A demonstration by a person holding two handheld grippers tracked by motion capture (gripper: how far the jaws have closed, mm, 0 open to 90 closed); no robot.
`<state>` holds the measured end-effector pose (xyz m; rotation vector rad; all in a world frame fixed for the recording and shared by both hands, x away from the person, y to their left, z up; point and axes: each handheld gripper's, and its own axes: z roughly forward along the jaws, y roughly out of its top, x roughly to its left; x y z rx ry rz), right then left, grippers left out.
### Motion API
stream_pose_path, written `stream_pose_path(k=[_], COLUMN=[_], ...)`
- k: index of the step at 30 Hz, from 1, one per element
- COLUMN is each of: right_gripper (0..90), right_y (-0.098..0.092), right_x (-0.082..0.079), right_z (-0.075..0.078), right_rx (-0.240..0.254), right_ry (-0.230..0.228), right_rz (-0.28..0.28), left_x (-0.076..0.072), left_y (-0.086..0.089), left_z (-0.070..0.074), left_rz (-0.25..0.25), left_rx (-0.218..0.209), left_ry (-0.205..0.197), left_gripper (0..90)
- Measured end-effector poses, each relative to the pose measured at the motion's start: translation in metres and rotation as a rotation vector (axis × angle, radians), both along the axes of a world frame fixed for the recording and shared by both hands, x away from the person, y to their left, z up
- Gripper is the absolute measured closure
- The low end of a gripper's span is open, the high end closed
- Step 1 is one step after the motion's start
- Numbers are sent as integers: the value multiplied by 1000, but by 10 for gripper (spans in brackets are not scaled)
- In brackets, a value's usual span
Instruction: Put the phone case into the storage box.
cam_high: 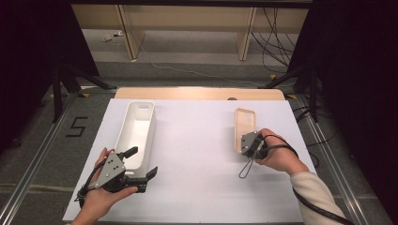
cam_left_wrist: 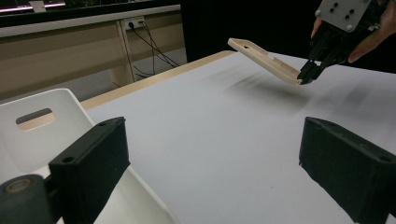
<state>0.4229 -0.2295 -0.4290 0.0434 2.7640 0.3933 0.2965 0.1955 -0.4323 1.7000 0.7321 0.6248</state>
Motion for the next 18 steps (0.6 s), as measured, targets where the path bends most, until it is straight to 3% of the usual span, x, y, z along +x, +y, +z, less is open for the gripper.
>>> stream_pose_path(k=[18], right_gripper=[881], right_y=[6], right_x=[-13], right_z=[4], right_rx=[107], right_ry=[0], right_rz=[34], left_x=[0], left_y=[0], left_z=[0], left_rz=[-2], left_rx=[1], left_ry=[1], left_gripper=[82])
